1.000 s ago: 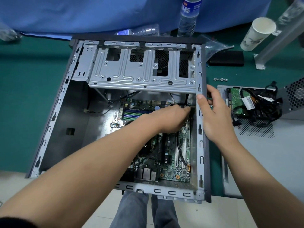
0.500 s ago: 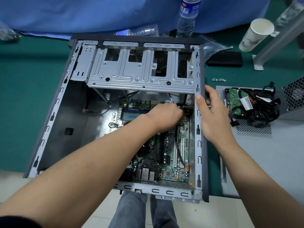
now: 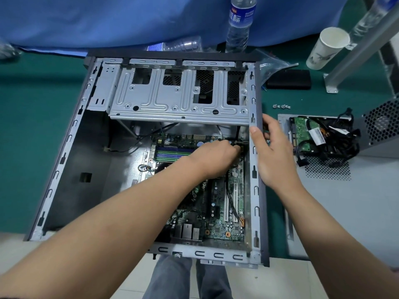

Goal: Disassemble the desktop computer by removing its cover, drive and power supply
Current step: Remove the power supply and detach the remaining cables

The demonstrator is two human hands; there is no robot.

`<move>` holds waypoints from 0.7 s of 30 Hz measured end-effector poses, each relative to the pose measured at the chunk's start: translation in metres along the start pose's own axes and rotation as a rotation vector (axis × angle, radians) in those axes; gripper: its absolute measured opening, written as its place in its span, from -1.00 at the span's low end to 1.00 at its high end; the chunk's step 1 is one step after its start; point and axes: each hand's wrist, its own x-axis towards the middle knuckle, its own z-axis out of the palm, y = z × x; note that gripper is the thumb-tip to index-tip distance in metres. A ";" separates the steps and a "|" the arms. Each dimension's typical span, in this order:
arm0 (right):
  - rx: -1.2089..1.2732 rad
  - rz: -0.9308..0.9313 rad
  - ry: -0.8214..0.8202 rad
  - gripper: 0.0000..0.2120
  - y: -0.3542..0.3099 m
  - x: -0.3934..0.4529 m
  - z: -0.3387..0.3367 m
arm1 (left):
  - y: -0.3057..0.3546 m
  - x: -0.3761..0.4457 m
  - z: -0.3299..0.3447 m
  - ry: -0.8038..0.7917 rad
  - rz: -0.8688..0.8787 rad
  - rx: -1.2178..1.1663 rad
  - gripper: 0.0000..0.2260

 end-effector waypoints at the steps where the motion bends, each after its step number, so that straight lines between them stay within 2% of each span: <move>1: -0.001 -0.001 0.001 -0.58 0.000 0.000 0.000 | -0.001 0.000 0.001 0.013 -0.019 0.020 -0.82; 7: -0.003 0.002 -0.003 -0.57 0.000 -0.001 0.000 | -0.004 -0.004 0.008 0.000 -0.041 0.038 -0.83; 10: 0.002 0.005 -0.001 -0.58 -0.001 -0.001 0.000 | -0.003 -0.005 0.005 -0.035 0.008 -0.050 -0.84; 12: 0.004 0.007 0.000 -0.58 -0.001 -0.001 0.000 | -0.002 -0.006 0.000 -0.085 0.050 -0.105 -0.77; 15: 0.007 0.009 -0.006 -0.58 -0.001 -0.001 0.001 | -0.004 -0.004 -0.005 -0.136 0.041 -0.134 -0.75; 21: -0.004 0.003 -0.005 -0.58 0.000 0.000 0.000 | -0.002 0.002 -0.018 -0.080 0.111 -0.153 -0.85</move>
